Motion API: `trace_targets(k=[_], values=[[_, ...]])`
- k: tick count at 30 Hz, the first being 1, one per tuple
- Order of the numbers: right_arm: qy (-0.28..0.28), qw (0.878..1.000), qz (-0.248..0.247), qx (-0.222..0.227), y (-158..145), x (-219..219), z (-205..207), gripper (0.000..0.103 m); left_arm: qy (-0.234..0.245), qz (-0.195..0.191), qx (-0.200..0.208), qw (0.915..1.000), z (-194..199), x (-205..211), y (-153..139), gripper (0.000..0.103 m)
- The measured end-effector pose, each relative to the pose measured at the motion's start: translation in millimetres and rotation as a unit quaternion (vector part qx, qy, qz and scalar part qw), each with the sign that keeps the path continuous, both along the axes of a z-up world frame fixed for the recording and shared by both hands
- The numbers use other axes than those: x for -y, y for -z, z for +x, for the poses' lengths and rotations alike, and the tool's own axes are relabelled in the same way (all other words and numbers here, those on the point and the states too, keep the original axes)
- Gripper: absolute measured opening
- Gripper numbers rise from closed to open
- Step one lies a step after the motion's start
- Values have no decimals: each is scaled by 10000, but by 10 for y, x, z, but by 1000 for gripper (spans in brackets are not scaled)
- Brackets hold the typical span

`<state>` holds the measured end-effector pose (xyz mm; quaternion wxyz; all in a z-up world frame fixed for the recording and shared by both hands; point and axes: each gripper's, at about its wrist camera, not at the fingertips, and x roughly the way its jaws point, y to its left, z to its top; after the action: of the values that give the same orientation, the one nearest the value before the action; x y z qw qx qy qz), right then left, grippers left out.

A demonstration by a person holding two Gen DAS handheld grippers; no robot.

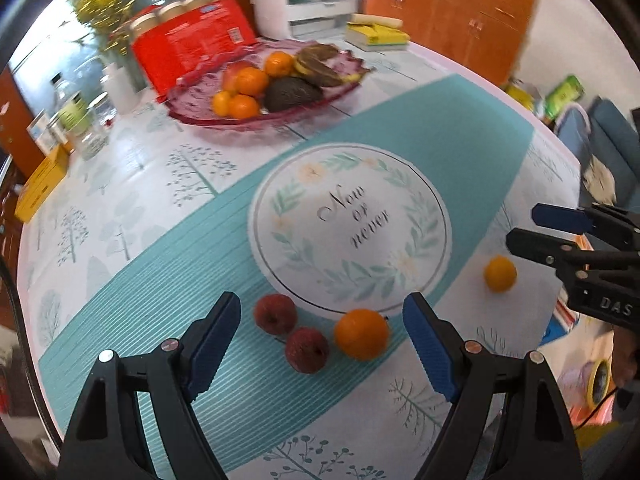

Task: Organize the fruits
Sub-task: 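Close the right tool on a tangerine while the left tool reaches another tangerine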

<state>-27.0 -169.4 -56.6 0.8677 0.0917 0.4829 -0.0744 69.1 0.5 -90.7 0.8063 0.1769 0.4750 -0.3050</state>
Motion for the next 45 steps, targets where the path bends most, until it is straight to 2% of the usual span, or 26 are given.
trace_targets(k=[12,19,28,34,40,42,45], values=[[63,9985,431,-342,333,155,-145,54,693,506,-187,9961,-140,190,336,82],[-20,9972,512,-551,498,152,-208,53,914,676,-227,9933,-150,238,431,74],[-89,9965,543,-636,570,137,-183,38,983,686,-345,9922,-78,248,471,62],[-56,9964,482,-694,615,141,-174,32,1004,698,-409,9916,-15,258,491,61],[-51,9964,477,-693,626,146,-178,31,1262,891,-339,9874,-23,326,552,61],[-54,9964,477,-694,626,145,-179,31,1458,1002,-230,9840,-63,356,565,57],[-60,9964,471,-701,627,142,-183,31,1771,1059,-199,9783,-132,392,564,43]])
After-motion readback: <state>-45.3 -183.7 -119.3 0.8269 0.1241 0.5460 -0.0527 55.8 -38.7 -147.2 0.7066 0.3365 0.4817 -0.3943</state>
